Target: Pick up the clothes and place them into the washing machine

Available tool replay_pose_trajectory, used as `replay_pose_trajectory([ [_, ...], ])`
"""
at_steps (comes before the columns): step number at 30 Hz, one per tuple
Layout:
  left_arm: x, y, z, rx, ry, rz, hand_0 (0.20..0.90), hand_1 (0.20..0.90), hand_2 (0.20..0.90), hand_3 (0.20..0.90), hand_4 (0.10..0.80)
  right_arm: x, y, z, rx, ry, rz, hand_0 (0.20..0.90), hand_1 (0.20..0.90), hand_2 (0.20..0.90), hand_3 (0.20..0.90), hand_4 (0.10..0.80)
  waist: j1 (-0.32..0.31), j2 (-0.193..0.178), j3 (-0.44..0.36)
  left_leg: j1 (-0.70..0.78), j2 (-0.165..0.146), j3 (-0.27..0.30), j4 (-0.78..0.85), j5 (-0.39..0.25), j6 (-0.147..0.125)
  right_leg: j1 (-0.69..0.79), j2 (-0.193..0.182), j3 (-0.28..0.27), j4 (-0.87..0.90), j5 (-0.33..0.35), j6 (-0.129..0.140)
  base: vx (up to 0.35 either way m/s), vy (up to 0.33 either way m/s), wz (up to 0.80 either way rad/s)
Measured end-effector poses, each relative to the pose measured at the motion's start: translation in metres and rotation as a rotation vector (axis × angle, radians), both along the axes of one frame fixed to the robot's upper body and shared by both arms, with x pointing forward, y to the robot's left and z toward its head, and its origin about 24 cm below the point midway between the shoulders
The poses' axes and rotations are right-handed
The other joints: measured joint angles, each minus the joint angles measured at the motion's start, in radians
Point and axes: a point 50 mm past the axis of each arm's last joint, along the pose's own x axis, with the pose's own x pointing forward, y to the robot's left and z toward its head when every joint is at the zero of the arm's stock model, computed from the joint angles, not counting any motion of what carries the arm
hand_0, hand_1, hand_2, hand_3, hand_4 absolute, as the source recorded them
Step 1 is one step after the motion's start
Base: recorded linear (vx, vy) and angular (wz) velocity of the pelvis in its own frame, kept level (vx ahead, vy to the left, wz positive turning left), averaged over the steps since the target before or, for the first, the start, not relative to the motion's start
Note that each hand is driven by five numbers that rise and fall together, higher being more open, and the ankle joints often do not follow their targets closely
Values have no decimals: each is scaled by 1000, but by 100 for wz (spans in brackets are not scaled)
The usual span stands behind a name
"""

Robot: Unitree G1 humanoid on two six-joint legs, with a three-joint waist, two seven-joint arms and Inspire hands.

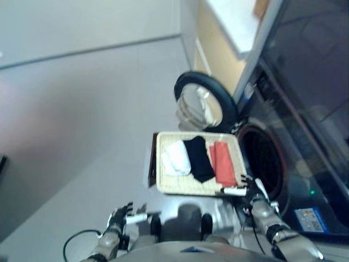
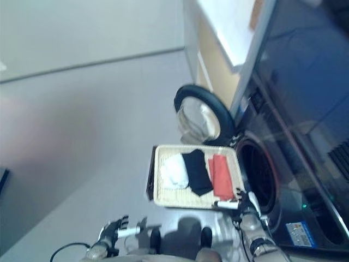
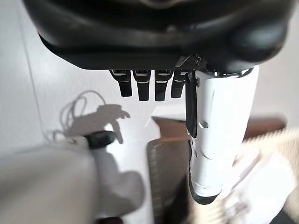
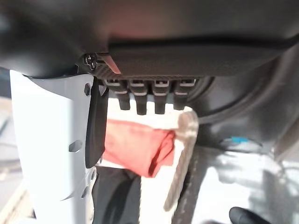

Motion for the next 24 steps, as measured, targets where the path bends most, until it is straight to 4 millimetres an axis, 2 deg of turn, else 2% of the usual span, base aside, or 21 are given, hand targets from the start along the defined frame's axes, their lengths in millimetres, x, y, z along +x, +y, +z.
replay_pose_trajectory([
  [1,20,-2,14,-21,-111,31,900,900,900,900,800,25,5,17,-16,-68,17,900,900,900,900,800,8,-7,23,-64,2,12,22,-1,0,-82,-3,6,51,-7,-4,-74,0,-14],
  [4,63,-10,45,-48,-314,41,900,900,900,900,800,64,7,50,-51,-184,20,900,900,900,900,800,24,-16,72,-158,-2,16,37,13,-1,-210,-16,18,136,-19,-10,-43,-1,-5],
  [7,87,-10,75,-65,-468,46,900,900,900,900,800,86,9,74,-76,-260,17,900,900,900,900,800,21,-20,96,-219,-14,15,56,13,3,-308,-38,25,237,-62,-9,-11,21,9],
  [10,106,-7,107,-77,-636,58,900,900,900,900,800,103,-1,101,-130,-327,-12,900,900,900,900,800,47,-23,126,-285,-30,26,86,14,11,-406,-58,48,323,-94,-7,18,47,2],
  [14,107,2,112,-53,-652,70,900,900,900,900,800,114,-11,123,-180,-358,-58,900,900,900,900,800,55,-20,141,-336,-38,38,108,5,21,-473,-72,64,368,-109,-10,23,49,0],
  [20,106,-2,112,-59,-654,50,900,900,900,900,800,120,-37,157,-274,-414,-133,900,900,900,900,800,73,-6,175,-376,-50,43,113,1,28,-516,-76,74,367,-109,-7,6,60,-1],
  [24,106,-2,114,-62,-664,49,900,900,900,900,800,122,-42,165,-306,-423,-160,900,900,900,900,800,82,3,180,-385,-55,45,113,-3,32,-527,-81,81,364,-108,-5,6,63,-1],
])
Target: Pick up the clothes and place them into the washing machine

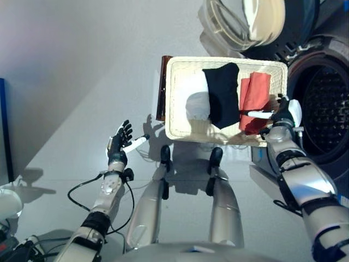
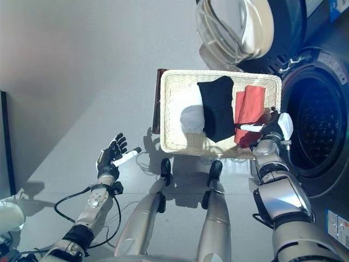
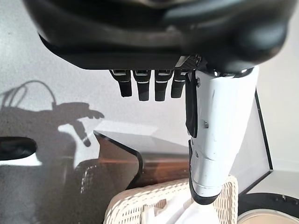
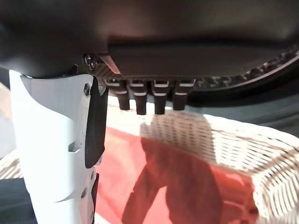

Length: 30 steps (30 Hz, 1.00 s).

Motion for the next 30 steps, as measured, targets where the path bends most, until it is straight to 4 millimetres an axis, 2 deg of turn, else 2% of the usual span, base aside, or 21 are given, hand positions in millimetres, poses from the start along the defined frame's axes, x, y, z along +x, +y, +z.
replay_pose_trajectory([
  [5,6,-7,17,-26,-80,-24,900,900,900,900,800,8,-4,25,-58,-48,-19,900,900,900,900,800,15,19,11,-61,-13,8,6,2,6,-69,-2,21,5,9,9,-9,21,-3],
  [10,10,-8,27,-38,-131,0,900,900,900,900,800,10,-6,36,-109,-92,-64,900,900,900,900,800,19,31,23,-103,-15,3,13,4,9,-102,-7,19,4,17,11,-1,11,5],
  [14,10,-14,28,-29,-136,-21,900,900,900,900,800,10,-13,50,-175,-107,-108,900,900,900,900,800,19,30,27,-155,-22,-1,20,6,13,-147,-14,18,7,14,16,40,28,11],
  [18,12,-18,29,-26,-140,-23,900,900,900,900,800,8,-27,78,-254,-168,-161,900,900,900,900,800,17,21,36,-213,-30,-4,29,11,19,-201,-21,22,3,30,20,24,17,6],
  [21,14,-19,32,-24,-150,-11,900,900,900,900,800,7,-34,96,-296,-215,-182,900,900,900,900,800,14,19,71,-227,-33,-3,31,15,22,-211,-24,20,3,34,22,5,25,5],
  [24,14,-20,31,-21,-147,-4,900,900,900,900,800,7,-34,102,-325,-237,-199,900,900,900,900,800,13,19,77,-244,-34,-6,33,16,21,-226,-24,19,4,34,23,0,0,0],
  [25,15,-20,32,-21,-151,3,900,900,900,900,800,7,-34,104,-343,-243,-203,815,815,815,815,739,13,18,83,-246,-34,-7,34,17,20,-228,-24,19,4,35,22,0,0,0],
  [26,15,-20,32,-21,-151,4,900,900,900,900,800,7,-33,104,-349,-242,-202,579,579,579,579,571,13,18,84,-247,-34,-7,34,17,20,-228,-24,19,4,35,23,0,0,0],
  [27,15,-20,32,-20,-152,5,900,900,900,900,800,7,-33,105,-350,-241,-203,450,450,450,450,478,13,18,84,-247,-34,-8,34,17,20,-228,-24,19,4,35,23,0,0,0],
  [28,15,-20,32,-20,-153,7,900,900,900,900,800,8,-32,106,-350,-244,-201,282,282,282,282,359,13,18,84,-247,-34,-8,34,17,20,-229,-24,19,4,35,23,0,0,0],
  [29,15,-20,33,-20,-156,9,900,900,900,900,800,9,-32,107,-349,-248,-201,205,205,205,205,304,13,18,84,-250,-34,-8,34,18,19,-232,-24,19,4,35,23,0,0,0],
  [30,15,-20,34,-20,-161,10,900,900,900,900,800,9,-32,109,-352,-253,-203,200,200,200,200,300,13,18,84,-258,-34,-9,37,18,19,-239,-24,19,5,35,22,0,0,0],
])
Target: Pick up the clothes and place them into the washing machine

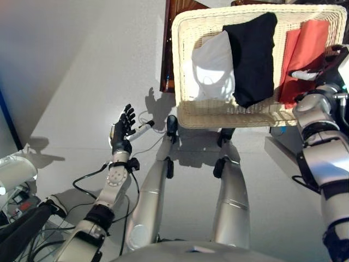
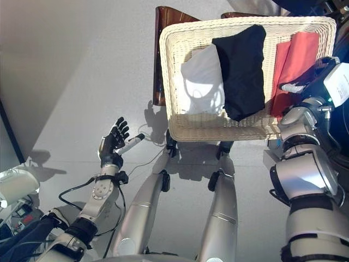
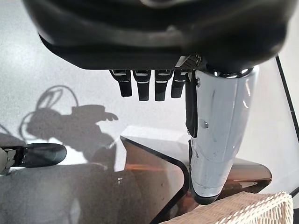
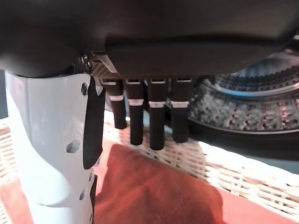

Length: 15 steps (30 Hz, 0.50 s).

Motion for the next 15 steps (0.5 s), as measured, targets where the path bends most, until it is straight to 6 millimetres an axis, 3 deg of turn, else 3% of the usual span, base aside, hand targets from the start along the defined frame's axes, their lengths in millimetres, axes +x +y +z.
replay_pose_trajectory([
  [8,1,1,-1,5,6,24,900,900,900,900,800,6,4,14,-45,30,37,200,200,200,200,300,7,2,2,-20,1,0,9,8,-3,-20,7,2,0,15,-10,-1,0,-1],
  [15,5,2,0,13,9,28,900,900,900,900,800,18,26,5,-13,58,126,200,200,200,200,300,8,6,7,1,5,-1,27,7,-6,8,12,2,2,18,-11,-43,-16,-3],
])
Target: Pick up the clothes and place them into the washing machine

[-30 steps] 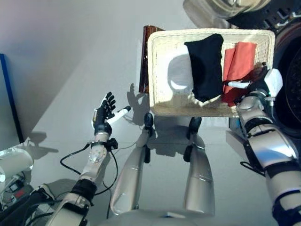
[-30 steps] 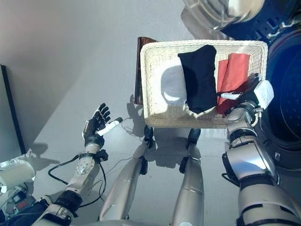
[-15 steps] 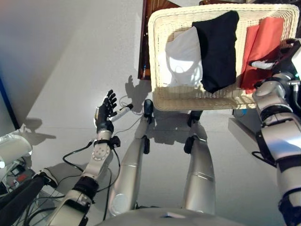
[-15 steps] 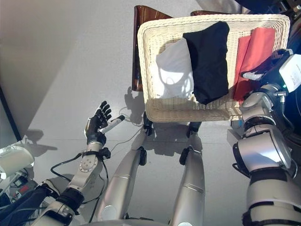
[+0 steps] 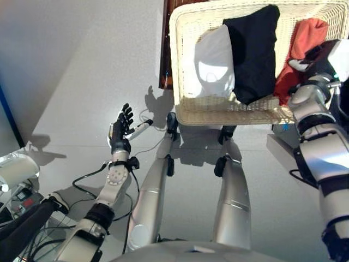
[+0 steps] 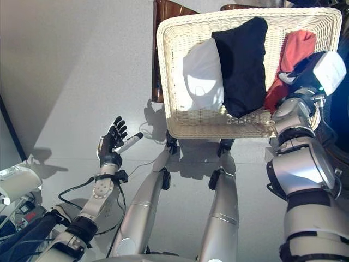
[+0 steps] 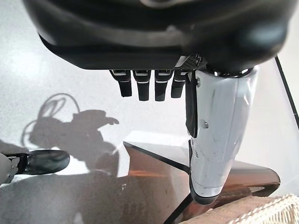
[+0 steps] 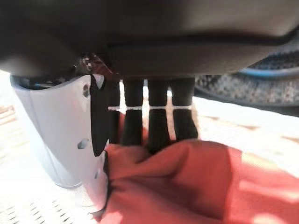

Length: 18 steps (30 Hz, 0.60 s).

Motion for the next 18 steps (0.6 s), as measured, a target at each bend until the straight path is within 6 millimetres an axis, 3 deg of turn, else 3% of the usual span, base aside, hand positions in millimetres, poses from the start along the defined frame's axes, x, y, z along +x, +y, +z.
replay_pose_trajectory([
  [7,0,-2,-4,11,18,-24,900,900,900,900,800,3,21,-44,59,129,83,200,200,200,200,300,-1,1,4,126,-1,4,-10,-15,-6,130,0,4,-33,4,4,6,-27,-8],
  [12,-5,-2,-10,12,43,-32,900,900,900,900,800,1,20,-50,86,136,74,200,200,200,200,300,-14,1,3,163,-2,8,-41,4,2,182,2,8,-102,48,19,19,-21,-4],
  [18,-9,0,-17,12,70,-38,900,900,900,900,800,-9,12,-73,187,162,49,200,200,200,200,300,-28,-2,0,293,-5,12,-86,10,17,323,0,1,-167,73,25,33,-26,-3],
])
